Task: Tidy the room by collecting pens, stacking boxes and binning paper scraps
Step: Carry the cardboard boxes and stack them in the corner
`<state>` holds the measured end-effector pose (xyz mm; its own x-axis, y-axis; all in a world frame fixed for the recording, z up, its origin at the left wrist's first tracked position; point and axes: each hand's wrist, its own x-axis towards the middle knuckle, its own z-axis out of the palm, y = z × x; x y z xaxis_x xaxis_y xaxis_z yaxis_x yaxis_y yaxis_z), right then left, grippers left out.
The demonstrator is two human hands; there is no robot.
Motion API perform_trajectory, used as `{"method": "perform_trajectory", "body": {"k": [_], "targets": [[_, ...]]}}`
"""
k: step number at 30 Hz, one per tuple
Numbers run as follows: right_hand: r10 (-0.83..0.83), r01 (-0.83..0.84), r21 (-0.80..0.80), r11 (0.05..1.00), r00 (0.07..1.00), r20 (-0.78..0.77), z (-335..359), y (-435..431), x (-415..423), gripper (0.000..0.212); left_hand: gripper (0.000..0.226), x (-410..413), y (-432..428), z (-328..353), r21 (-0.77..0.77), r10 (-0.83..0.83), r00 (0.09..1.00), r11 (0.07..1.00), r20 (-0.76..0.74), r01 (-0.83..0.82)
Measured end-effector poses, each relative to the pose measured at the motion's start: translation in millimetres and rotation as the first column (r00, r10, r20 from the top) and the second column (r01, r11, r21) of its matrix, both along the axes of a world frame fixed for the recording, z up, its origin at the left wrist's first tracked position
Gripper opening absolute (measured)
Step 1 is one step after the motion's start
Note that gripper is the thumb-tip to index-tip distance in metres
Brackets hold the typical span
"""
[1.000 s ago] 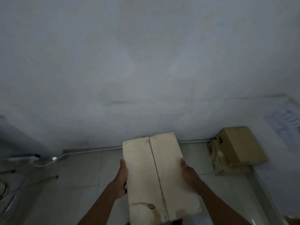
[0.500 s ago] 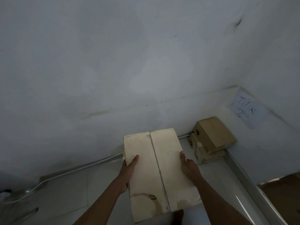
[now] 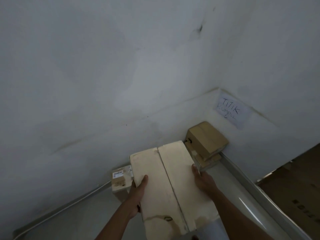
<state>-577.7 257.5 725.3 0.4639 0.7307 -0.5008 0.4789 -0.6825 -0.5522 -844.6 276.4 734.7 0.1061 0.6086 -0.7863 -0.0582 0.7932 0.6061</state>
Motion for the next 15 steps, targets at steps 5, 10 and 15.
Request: {"method": "perform_trajectory", "body": {"k": [5, 10, 15], "targets": [[-0.001, 0.001, -0.018, 1.000, 1.000, -0.011, -3.4, 5.6, 62.4, 0.085, 0.061, 63.0, 14.2, 4.4, -0.023, -0.037, 0.997, 0.999, -0.065, 0.035], [0.023, -0.023, 0.008, 1.000, 1.000, -0.016, 1.7, 16.7, 126.6, 0.071, 0.067, 126.9, 25.1, 4.1, -0.054, -0.069, 0.995, 0.996, -0.068, 0.066], [0.039, -0.037, 0.044, 0.998, 0.999, -0.031, 1.5, 27.8, 172.0, 0.067, 0.069, 171.5, 26.2, 8.0, -0.052, -0.042, 0.993, 0.998, -0.106, 0.036]]}}
